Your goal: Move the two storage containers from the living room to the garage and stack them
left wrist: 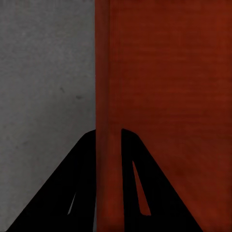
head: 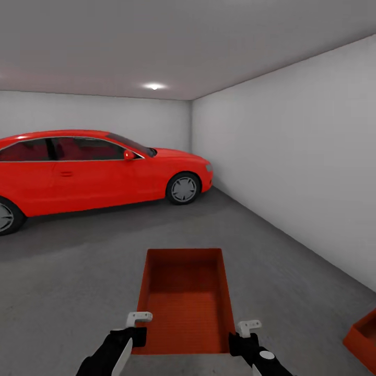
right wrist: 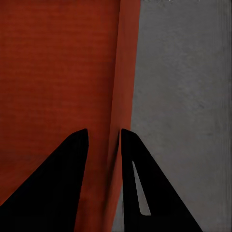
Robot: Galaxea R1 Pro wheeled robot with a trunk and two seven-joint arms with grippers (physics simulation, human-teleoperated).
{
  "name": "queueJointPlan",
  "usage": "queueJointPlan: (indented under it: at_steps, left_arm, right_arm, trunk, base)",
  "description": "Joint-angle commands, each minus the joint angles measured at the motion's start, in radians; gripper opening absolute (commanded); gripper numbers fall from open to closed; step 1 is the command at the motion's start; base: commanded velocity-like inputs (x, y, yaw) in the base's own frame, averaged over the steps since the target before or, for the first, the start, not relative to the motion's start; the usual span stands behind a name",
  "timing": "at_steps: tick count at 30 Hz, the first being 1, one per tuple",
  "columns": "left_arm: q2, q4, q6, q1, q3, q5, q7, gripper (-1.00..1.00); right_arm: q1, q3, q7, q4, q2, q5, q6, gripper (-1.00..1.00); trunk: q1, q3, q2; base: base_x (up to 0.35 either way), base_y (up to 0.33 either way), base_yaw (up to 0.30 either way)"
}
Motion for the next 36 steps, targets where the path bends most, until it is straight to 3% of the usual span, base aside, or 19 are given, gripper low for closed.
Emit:
queueJointPlan:
  at_steps: [1, 23, 36]
  left_arm:
    - [-0.001, -0.002, 0.007, -0.001, 0.038, -0.023, 0.006, -1.0]
    - [-0.001, -0.002, 0.007, -0.001, 0.038, -0.023, 0.006, -1.0]
    - [-0.001, -0.002, 0.007, -0.001, 0.038, -0.023, 0.006, -1.0]
  right_arm:
    - [0.001, 0.056, 0.004, -0.002, 0.0, 0.007, -0.005, -1.0]
    - [0.001, 0.056, 0.004, -0.002, 0.0, 0.008, -0.005, -1.0]
    - [0.001, 0.056, 0.004, -0.002, 0.0, 0.005, -0.004, -1.0]
  trunk:
    - [0.001, 0.0, -0.001]
    - [0.001, 0.0, -0.001]
    - [0.001, 0.0, -0.001]
  base:
    - [0.324, 0.0, -0.277]
    - [0.321, 0.0, -0.277]
    - [0.033, 0.0, -0.277]
